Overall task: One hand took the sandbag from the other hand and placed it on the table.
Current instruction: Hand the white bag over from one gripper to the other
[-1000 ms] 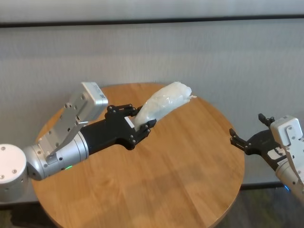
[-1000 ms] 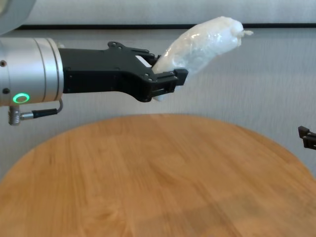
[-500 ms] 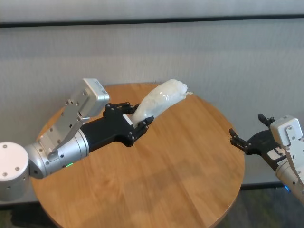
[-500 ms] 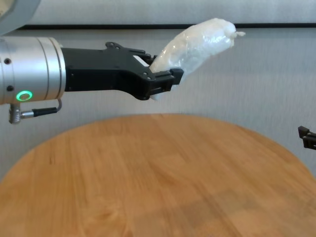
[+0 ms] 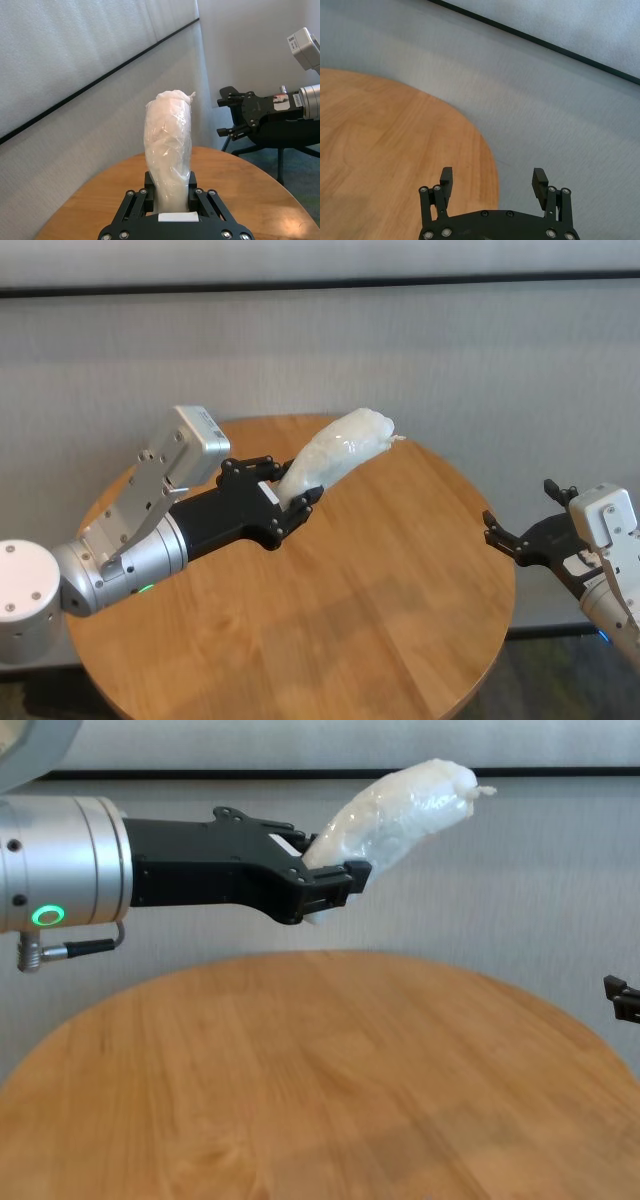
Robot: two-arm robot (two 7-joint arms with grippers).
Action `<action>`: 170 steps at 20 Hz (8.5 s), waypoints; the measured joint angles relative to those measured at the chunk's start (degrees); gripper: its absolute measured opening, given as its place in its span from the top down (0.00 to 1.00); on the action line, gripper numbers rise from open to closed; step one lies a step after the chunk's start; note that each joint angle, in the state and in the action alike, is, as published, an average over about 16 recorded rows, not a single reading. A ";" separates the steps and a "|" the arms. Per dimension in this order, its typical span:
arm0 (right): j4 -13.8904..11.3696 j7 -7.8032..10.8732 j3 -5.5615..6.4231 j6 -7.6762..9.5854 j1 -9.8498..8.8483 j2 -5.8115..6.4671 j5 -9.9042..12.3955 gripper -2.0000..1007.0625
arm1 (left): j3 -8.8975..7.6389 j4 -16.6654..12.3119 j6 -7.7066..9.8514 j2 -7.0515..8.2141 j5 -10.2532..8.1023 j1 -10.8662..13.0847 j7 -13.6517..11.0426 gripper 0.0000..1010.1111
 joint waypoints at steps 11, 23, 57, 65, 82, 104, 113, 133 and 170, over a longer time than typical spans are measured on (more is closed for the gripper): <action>0.00 0.00 0.00 0.00 0.00 0.00 0.00 0.01 | 0.01 0.10 -0.12 0.00 -0.02 -0.01 -0.13 0.62; 0.00 0.02 0.00 -0.01 0.00 -0.01 -0.01 0.01 | 0.03 0.16 -0.19 0.00 -0.07 -0.05 -0.19 0.62; 0.39 15.63 1.87 -7.08 -1.33 -2.75 6.44 0.01 | 0.04 0.21 -0.23 -0.01 -0.07 -0.09 -0.19 0.62; 0.41 19.69 1.95 -8.56 -0.87 -3.57 7.09 0.01 | 0.04 0.21 -0.23 -0.01 -0.07 -0.09 -0.19 0.62; 2.12 37.01 2.67 -13.44 1.67 -6.00 16.76 0.01 | 0.04 0.21 -0.23 -0.01 -0.07 -0.09 -0.19 0.62; 9.28 51.65 2.78 -5.49 6.52 -13.83 35.67 0.01 | 0.04 0.21 -0.23 0.00 -0.07 -0.09 -0.19 0.62; 10.56 52.52 1.85 -2.44 8.05 -14.88 40.01 0.01 | 0.04 0.21 -0.23 0.00 -0.07 -0.09 -0.19 0.62; 9.05 47.65 0.15 2.13 8.51 -16.18 45.76 0.01 | 0.04 0.21 -0.22 0.00 -0.07 -0.09 -0.19 0.62; 13.76 48.37 -2.37 3.28 12.94 -18.48 46.54 0.16 | 0.04 0.21 -0.22 0.00 -0.07 -0.09 -0.19 0.62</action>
